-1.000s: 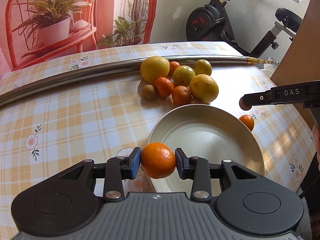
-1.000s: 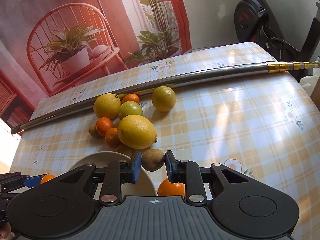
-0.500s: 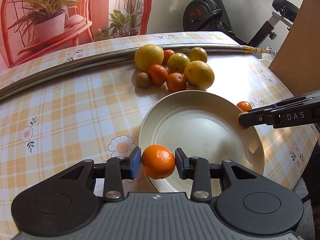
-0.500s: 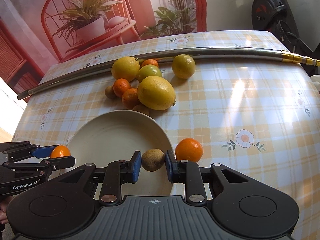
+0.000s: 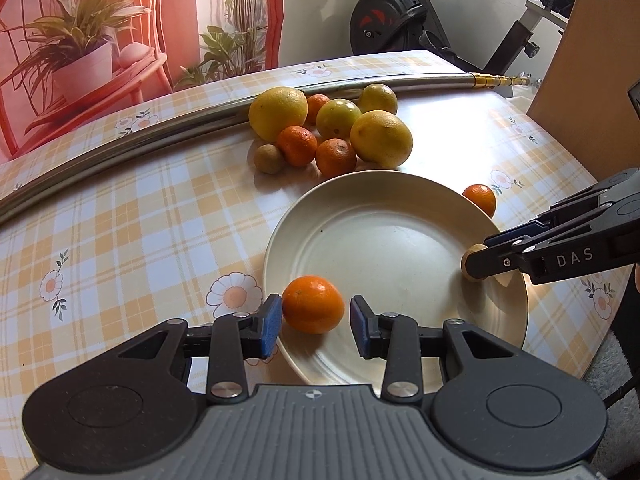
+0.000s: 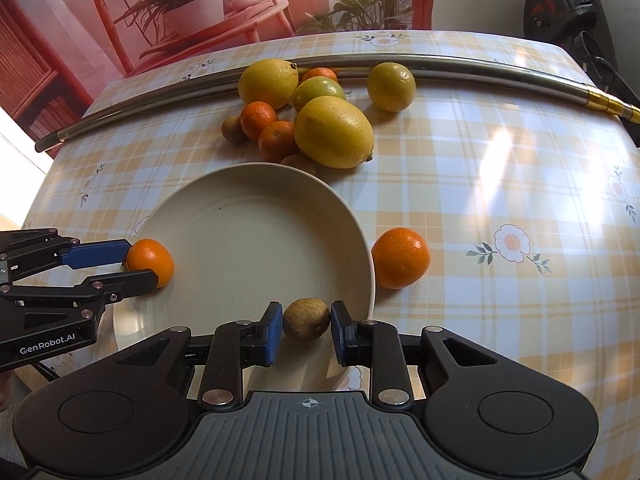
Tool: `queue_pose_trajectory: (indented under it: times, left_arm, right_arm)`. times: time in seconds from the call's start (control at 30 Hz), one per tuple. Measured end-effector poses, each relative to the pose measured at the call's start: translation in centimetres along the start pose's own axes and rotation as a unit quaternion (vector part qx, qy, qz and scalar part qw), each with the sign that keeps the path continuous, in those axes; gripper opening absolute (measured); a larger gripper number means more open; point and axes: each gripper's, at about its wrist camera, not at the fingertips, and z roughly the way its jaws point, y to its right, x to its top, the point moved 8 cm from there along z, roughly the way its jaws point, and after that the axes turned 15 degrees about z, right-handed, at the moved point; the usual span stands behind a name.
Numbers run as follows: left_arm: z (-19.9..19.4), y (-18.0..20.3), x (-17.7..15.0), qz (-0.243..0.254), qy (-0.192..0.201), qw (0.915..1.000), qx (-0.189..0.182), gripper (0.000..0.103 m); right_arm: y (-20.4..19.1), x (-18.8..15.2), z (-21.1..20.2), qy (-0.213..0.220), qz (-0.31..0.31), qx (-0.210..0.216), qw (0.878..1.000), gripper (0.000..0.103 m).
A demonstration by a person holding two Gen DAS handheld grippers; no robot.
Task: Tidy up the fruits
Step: 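Carry mandarin and kiwi into the white plate and open both grippers, then grasp an orange with the right gripper while the left gripper returns to the pile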
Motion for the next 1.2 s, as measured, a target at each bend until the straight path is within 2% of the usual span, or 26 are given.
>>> queue_pose_trajectory:
  times: [0.37,0.7,1.0,1.2]
  left_arm:
    - [-0.1,-0.2,0.0,-0.009,0.001,1.0,-0.002,0.039]
    - [-0.4,-1.0,-0.2,-0.042,0.007,0.9991,-0.007,0.04]
    - [-1.1,-2.2,0.4,-0.074,0.022,0.997,-0.011,0.04]
    - [-1.7,-4.2,1.1,-0.087,0.033,0.9957,0.001,0.04]
  right_arm:
    - [0.3,-0.3,0.3,-0.014,0.003,0.0,1.0,0.028]
    - [0.2,-0.4,0.0,-0.011,0.002,0.004,1.0,0.03]
    - [0.0,0.3,-1.4,0.009,0.003,0.017,1.0,0.03]
    - [0.8,1.7,-2.3,0.031,0.016,0.016,0.999,0.03]
